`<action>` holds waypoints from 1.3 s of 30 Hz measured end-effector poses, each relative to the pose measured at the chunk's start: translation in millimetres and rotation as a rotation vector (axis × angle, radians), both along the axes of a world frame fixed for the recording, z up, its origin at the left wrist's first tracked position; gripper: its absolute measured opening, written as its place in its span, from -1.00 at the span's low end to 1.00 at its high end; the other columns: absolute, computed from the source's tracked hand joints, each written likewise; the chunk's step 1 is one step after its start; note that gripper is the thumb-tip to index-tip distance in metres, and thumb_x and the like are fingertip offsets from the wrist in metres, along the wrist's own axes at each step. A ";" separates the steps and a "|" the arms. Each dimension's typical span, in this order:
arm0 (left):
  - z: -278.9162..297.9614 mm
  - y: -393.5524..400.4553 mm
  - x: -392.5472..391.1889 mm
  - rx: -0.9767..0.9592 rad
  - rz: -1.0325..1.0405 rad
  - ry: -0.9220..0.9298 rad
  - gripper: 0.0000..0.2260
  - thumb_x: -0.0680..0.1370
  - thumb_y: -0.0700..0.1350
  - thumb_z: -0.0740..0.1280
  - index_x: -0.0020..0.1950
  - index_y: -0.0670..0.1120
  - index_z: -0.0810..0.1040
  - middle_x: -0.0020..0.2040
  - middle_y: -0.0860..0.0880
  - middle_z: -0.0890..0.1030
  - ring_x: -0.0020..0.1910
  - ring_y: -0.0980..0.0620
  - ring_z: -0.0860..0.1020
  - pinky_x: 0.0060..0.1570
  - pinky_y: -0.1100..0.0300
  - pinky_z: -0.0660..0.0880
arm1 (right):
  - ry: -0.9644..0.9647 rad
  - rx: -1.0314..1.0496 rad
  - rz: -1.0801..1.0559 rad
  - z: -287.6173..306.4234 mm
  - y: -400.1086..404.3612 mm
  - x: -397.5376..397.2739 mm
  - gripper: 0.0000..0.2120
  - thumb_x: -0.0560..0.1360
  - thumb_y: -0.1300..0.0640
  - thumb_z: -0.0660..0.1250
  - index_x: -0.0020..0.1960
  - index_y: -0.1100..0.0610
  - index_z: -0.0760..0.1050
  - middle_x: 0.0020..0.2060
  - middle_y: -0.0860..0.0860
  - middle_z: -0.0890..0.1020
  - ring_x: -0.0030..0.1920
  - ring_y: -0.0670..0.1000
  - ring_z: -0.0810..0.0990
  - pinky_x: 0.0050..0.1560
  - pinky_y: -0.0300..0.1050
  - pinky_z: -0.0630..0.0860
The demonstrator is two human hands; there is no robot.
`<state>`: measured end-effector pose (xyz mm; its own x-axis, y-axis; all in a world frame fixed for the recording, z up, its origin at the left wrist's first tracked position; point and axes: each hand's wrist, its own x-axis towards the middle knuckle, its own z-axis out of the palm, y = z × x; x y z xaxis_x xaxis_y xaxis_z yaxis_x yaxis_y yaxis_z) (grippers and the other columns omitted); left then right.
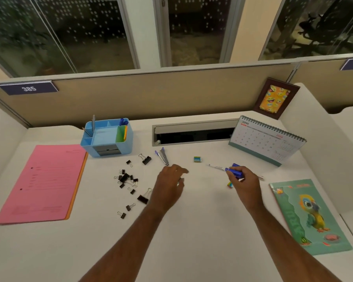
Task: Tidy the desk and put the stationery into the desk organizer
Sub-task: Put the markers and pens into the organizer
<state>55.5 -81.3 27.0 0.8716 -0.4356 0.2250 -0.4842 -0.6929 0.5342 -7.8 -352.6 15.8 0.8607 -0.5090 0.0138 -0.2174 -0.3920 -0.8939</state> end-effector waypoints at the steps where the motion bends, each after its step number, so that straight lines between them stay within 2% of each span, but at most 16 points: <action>1: 3.6 -4.2 -1.7 0.002 -0.015 -0.013 -0.71 0.55 -0.20 0.36 0.25 0.04 0.59 0.10 0.07 0.58 0.06 0.00 0.51 0.13 0.06 0.49 | -0.005 0.036 0.019 4.9 9.7 3.5 -0.86 0.54 0.10 0.48 0.09 0.06 0.65 -0.09 -0.09 0.68 -0.16 -0.10 0.63 -0.14 -0.31 0.57; 7: 18.3 -17.0 -5.0 0.000 -0.003 0.017 -0.68 0.62 -0.07 0.36 0.39 0.05 0.52 0.07 0.06 0.58 0.03 0.04 0.48 0.10 0.11 0.50 | 0.008 0.160 0.141 27.0 58.2 27.2 -0.79 0.52 0.08 0.50 0.14 0.09 0.67 -0.05 -0.07 0.71 -0.02 -0.07 0.67 -0.02 -0.38 0.57; 11: 28.2 -6.9 -2.9 -0.050 0.052 -0.008 -0.68 0.60 -0.03 0.42 0.34 0.00 0.55 0.08 0.01 0.65 0.05 -0.02 0.53 0.08 0.10 0.51 | 0.015 0.169 0.266 35.7 86.5 43.0 -0.76 0.50 0.08 0.51 0.16 0.08 0.67 -0.04 -0.09 0.70 -0.04 -0.11 0.67 0.00 -0.44 0.55; 14: 32.7 9.0 1.8 -0.020 0.100 -0.062 -0.70 0.56 0.09 0.45 0.26 0.05 0.57 -0.10 0.09 0.64 -0.11 0.07 0.49 -0.10 0.19 0.46 | -0.034 0.226 0.383 44.7 106.7 54.1 -0.85 0.51 0.12 0.50 0.08 0.07 0.70 -0.08 -0.07 0.74 -0.04 -0.04 0.71 0.08 -0.24 0.63; 16: 33.6 20.0 6.3 -0.026 0.146 -0.079 -0.72 0.56 0.11 0.44 0.22 0.04 0.61 -0.14 0.11 0.65 -0.17 0.12 0.46 -0.15 0.26 0.40 | -0.036 0.244 0.441 46.5 119.6 61.6 -0.88 0.52 0.15 0.50 0.05 0.09 0.71 -0.12 -0.03 0.75 -0.06 0.02 0.72 0.07 -0.15 0.65; 19: 36.7 36.4 15.1 -0.058 0.217 -0.061 -0.79 0.58 0.07 0.42 0.16 0.01 0.64 -0.15 0.09 0.66 -0.17 0.12 0.51 -0.16 0.25 0.45 | -0.021 0.246 0.488 46.7 139.2 72.3 -0.85 0.52 0.10 0.50 0.08 0.06 0.70 -0.15 0.01 0.74 -0.09 0.06 0.72 0.05 -0.04 0.68; 21: 40.4 47.5 22.6 -0.060 0.257 -0.037 -0.81 0.58 0.03 0.43 0.16 0.00 0.65 -0.14 0.07 0.67 -0.14 0.11 0.53 -0.13 0.21 0.50 | -0.025 0.243 0.494 46.7 150.8 79.6 -0.83 0.49 0.07 0.53 0.08 -0.02 0.69 -0.18 0.01 0.72 -0.15 0.07 0.68 -0.03 -0.01 0.67; 24: 47.2 67.1 37.3 -0.047 0.307 -0.003 -0.79 0.59 0.04 0.43 0.16 -0.02 0.63 -0.11 0.05 0.67 -0.13 0.11 0.52 -0.09 0.19 0.51 | -0.023 0.259 0.493 43.5 162.5 89.2 -0.75 0.47 0.06 0.56 0.13 -0.02 0.66 -0.19 -0.03 0.68 -0.21 -0.04 0.59 -0.12 -0.08 0.63; 26: 53.4 82.3 51.1 -0.042 0.348 0.000 -0.78 0.61 0.09 0.40 0.15 -0.01 0.61 -0.12 0.08 0.64 -0.13 0.13 0.52 -0.10 0.24 0.47 | 0.008 0.243 0.487 33.3 163.9 94.3 -0.75 0.49 0.07 0.54 0.16 0.00 0.66 -0.17 -0.05 0.67 -0.19 -0.08 0.58 -0.12 -0.12 0.61; 28: 62.4 99.5 68.7 -0.050 0.401 0.014 -0.78 0.62 0.10 0.38 0.15 -0.02 0.60 -0.12 0.09 0.61 -0.12 0.14 0.54 -0.10 0.28 0.44 | 0.053 0.197 0.467 20.0 159.9 97.3 -0.78 0.52 0.06 0.50 0.16 -0.03 0.64 -0.13 -0.07 0.67 -0.11 -0.06 0.61 -0.11 -0.28 0.57; 31: 77.9 127.8 102.5 -0.065 0.489 -0.025 -0.79 0.62 0.07 0.38 0.11 -0.05 0.60 -0.10 0.05 0.64 -0.11 0.11 0.56 -0.10 0.22 0.51 | 0.103 0.172 0.426 2.4 148.9 96.5 -0.83 0.55 0.11 0.47 0.13 -0.03 0.62 -0.08 -0.04 0.66 -0.06 -0.04 0.60 -0.11 -0.39 0.51; 33: 88.2 146.7 126.9 -0.073 0.544 -0.057 -0.78 0.62 0.07 0.37 0.10 -0.08 0.61 -0.08 0.01 0.67 -0.10 0.08 0.59 -0.10 0.18 0.55 | 0.127 0.155 0.416 -7.2 139.5 94.4 -0.82 0.54 0.14 0.48 0.12 -0.01 0.61 -0.08 -0.02 0.65 -0.07 -0.07 0.59 -0.12 -0.38 0.50; 36: 101.3 172.5 164.6 -0.031 0.605 -0.116 -0.75 0.63 0.04 0.37 0.07 -0.15 0.62 -0.09 -0.04 0.68 -0.15 0.03 0.57 -0.12 0.19 0.46 | 0.156 0.105 0.410 -22.6 121.9 94.2 -0.84 0.55 0.15 0.47 0.11 -0.01 0.61 -0.06 -0.05 0.65 -0.07 -0.09 0.57 -0.14 -0.36 0.49; 39: 110.2 188.0 194.9 0.004 0.619 -0.130 -0.77 0.63 0.03 0.35 0.01 -0.14 0.62 -0.13 -0.10 0.68 -0.16 -0.08 0.60 -0.10 0.04 0.54 | 0.158 0.078 0.375 -33.5 104.4 91.9 -0.85 0.55 0.16 0.46 0.07 -0.03 0.62 -0.06 -0.07 0.66 -0.09 -0.07 0.56 -0.10 -0.25 0.47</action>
